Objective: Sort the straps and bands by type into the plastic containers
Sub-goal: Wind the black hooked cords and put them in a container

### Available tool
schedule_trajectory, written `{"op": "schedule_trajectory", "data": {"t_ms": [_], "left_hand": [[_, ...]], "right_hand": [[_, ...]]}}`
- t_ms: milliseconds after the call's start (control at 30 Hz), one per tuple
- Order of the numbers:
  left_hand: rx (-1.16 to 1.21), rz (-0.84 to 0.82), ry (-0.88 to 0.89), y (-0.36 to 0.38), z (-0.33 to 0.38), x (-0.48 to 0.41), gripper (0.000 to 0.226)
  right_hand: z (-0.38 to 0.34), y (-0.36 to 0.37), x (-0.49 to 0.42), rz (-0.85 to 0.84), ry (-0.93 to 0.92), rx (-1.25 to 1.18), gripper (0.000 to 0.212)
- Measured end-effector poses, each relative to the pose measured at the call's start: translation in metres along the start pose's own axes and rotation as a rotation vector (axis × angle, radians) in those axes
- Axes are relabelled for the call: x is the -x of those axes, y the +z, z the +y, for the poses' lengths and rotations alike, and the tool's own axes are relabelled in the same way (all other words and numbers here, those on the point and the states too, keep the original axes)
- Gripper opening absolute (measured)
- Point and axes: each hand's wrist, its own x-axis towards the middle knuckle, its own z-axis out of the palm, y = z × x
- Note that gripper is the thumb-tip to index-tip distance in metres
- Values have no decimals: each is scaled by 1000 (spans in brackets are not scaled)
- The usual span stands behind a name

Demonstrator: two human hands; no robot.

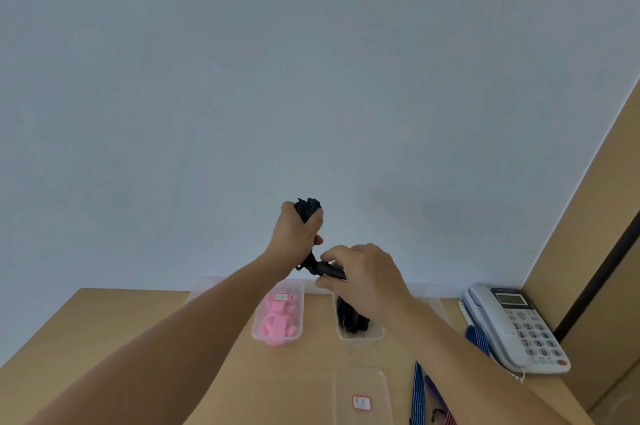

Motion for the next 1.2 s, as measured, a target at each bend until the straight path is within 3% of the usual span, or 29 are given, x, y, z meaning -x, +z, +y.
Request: {"op": "schedule_trajectory", "data": {"t_ms": [100, 200, 300, 400, 533, 633, 800, 1000, 1100, 1200], "left_hand": [[-121, -110, 20, -2, -3, 8, 24], [-93, -285, 63, -5, 0, 18, 35], [85, -523, -85, -9, -1, 29, 63], [209, -638, -225, -11, -4, 35, 74], [181, -787, -228, -14, -9, 38, 77], [152, -849, -152, -15, -14, 39, 62], [183, -988, -103, -21, -21, 36, 26], [-217, -938, -134, -33, -33, 26, 24], [-233, -875, -133, -24, -42, 24, 27], [-113, -802, -83, -13, -50, 21, 20]], "right_hand": [[0, -4, -2, 122, -31, -4, 39], [-2, -12, -7, -17, 74, -223, 36], [7, -13, -9, 4, 159, -347, 45], [13, -10, -7, 64, 167, -379, 52], [9, -11, -5, -108, 116, -505, 50], [8, -10, -5, -215, 117, -615, 34], [19, -7, -6, -271, 188, -509, 35], [39, 8, -1, -261, 356, -581, 35], [41, 16, 1, -254, 390, -561, 33], [42, 19, -1, -114, 482, -598, 41]]}}
